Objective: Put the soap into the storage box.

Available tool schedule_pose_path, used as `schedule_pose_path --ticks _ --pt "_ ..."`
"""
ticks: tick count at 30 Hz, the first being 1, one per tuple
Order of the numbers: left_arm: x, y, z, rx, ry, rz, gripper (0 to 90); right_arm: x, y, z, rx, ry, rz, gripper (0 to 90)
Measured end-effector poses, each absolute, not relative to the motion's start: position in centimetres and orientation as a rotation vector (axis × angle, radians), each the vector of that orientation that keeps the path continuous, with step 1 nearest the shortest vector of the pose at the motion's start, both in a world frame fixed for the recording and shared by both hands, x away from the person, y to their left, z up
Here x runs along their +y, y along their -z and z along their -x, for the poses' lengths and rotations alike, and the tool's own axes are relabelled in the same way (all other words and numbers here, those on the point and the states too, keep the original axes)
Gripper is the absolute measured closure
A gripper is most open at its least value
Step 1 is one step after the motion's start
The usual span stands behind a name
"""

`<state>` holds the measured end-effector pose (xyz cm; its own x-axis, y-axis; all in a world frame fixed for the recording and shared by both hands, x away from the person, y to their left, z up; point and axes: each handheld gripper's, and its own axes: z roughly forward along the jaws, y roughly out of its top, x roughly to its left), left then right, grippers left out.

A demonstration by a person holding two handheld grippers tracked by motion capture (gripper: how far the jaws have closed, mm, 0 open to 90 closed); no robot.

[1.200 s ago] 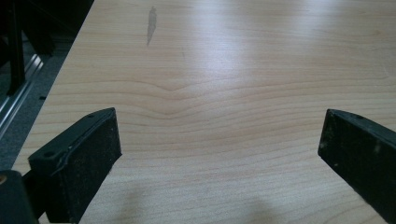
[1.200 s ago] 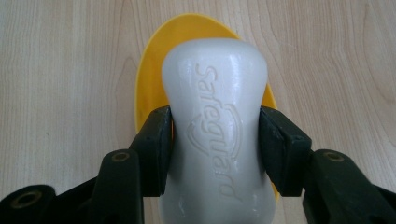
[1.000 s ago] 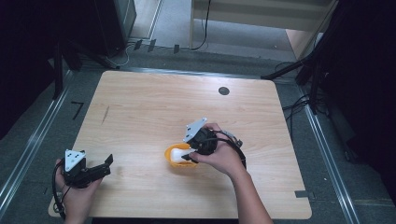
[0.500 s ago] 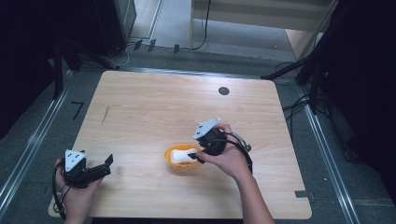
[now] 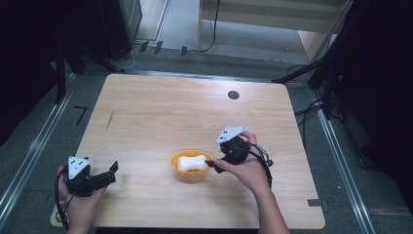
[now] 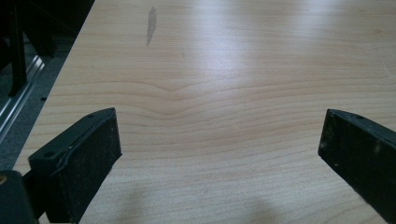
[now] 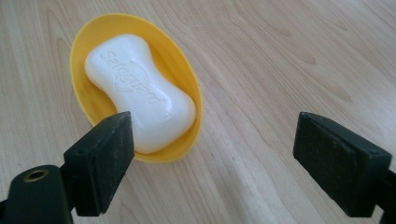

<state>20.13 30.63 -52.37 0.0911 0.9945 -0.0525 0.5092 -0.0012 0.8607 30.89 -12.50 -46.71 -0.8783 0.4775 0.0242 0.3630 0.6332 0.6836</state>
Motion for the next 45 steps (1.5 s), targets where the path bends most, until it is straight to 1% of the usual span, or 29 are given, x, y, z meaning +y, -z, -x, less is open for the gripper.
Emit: schedule_pose_path --ticks 2,6,14,45 --pt "30.6 52.4 -20.1 1.517 -0.810 -1.613 0.0 -13.0 46.8 -30.9 2.675 -1.083 -0.709 12.5" --pt "30.6 52.4 -20.1 1.517 -0.813 -1.615 0.0 -13.8 47.1 -30.7 2.639 -1.083 -0.762 8.1" --pt "30.6 52.3 -20.1 1.517 -0.813 -1.618 0.0 -15.6 47.8 -30.2 2.590 -1.091 -0.837 4.5" --pt "30.6 52.4 -20.1 1.520 -0.810 -1.612 0.0 -20.9 50.7 -28.8 2.492 -1.064 -1.030 4.3"
